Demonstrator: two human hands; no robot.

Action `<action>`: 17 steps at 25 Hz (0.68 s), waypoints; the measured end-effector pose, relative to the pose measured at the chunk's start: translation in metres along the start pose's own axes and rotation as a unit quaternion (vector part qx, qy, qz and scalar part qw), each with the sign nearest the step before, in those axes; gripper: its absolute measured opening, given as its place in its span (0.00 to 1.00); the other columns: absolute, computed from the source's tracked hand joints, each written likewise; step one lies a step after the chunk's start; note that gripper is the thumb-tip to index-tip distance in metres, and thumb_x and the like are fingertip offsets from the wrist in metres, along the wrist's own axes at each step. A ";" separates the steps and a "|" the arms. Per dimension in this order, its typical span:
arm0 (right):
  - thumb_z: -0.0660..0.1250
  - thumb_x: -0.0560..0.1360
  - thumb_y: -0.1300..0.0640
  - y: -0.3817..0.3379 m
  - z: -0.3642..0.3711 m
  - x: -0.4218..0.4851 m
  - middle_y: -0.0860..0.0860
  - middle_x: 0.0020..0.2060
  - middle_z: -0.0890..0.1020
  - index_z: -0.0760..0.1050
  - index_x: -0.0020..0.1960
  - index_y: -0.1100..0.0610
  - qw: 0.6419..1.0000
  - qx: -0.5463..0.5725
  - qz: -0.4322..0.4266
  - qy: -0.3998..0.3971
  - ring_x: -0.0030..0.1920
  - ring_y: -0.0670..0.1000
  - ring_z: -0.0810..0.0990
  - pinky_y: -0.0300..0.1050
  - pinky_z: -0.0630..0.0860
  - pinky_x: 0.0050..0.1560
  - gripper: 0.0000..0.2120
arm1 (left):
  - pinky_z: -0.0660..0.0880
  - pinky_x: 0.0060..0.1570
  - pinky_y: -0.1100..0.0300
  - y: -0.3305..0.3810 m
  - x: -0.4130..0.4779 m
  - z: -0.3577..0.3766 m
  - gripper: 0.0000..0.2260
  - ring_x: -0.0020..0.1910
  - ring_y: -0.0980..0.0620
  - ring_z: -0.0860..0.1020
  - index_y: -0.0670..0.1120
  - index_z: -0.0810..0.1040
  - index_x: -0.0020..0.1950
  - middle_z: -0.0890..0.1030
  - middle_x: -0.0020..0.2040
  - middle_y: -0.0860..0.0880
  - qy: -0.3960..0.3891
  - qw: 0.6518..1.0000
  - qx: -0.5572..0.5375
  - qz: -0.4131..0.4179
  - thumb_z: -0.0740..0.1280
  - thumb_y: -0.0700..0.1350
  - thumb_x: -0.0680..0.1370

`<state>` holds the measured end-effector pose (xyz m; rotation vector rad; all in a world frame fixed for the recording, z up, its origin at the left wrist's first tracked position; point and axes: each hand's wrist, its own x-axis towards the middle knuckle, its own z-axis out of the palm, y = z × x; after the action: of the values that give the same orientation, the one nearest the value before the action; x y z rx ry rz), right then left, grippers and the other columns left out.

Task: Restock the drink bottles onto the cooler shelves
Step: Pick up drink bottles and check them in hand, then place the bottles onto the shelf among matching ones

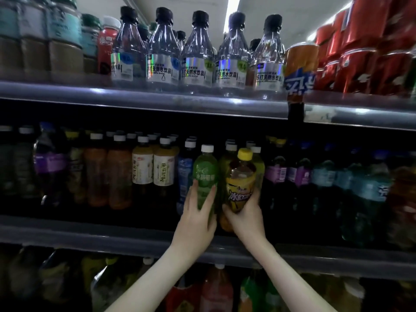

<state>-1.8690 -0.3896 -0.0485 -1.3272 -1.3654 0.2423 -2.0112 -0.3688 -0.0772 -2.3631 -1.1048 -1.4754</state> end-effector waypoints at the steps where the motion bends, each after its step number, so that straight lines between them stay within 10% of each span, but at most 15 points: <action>1: 0.74 0.71 0.55 -0.001 -0.005 -0.004 0.50 0.63 0.74 0.51 0.74 0.50 0.999 0.022 -0.010 0.021 0.62 0.50 0.75 0.44 0.73 0.59 0.41 | 0.67 0.66 0.42 0.003 -0.002 -0.003 0.36 0.74 0.39 0.55 0.54 0.52 0.77 0.53 0.76 0.38 -0.009 1.000 0.003 0.014 0.68 0.43 0.76; 8: 0.75 0.70 0.57 -0.042 -0.015 -0.035 0.48 0.53 0.80 0.57 0.67 0.56 0.991 0.099 -0.087 -0.034 0.49 0.39 0.80 0.30 0.75 0.45 0.34 | 0.65 0.67 0.39 0.027 -0.026 -0.031 0.39 0.75 0.39 0.57 0.54 0.41 0.78 0.56 0.75 0.37 -0.035 0.991 -0.052 0.120 0.65 0.45 0.76; 12: 0.73 0.72 0.59 -0.047 0.012 -0.098 0.43 0.60 0.76 0.38 0.74 0.46 0.976 0.091 -0.037 -0.196 0.58 0.39 0.78 0.37 0.76 0.56 0.49 | 0.68 0.62 0.68 0.017 -0.070 -0.082 0.52 0.69 0.52 0.69 0.72 0.30 0.68 0.62 0.74 0.51 -0.143 0.975 -0.163 -0.046 0.72 0.42 0.73; 17: 0.70 0.73 0.63 -0.045 0.085 -0.212 0.34 0.65 0.68 0.24 0.70 0.36 0.955 0.122 0.041 -0.268 0.62 0.35 0.73 0.30 0.69 0.61 0.57 | 0.73 0.55 0.60 -0.027 -0.179 -0.141 0.50 0.59 0.50 0.77 0.74 0.27 0.65 0.74 0.66 0.54 -0.274 0.935 -0.140 -0.174 0.68 0.46 0.72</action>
<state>-2.0241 -0.5247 -0.1577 -1.1502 -1.6614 0.8510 -2.1743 -0.5073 -0.1605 -3.0224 -1.5978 -1.1394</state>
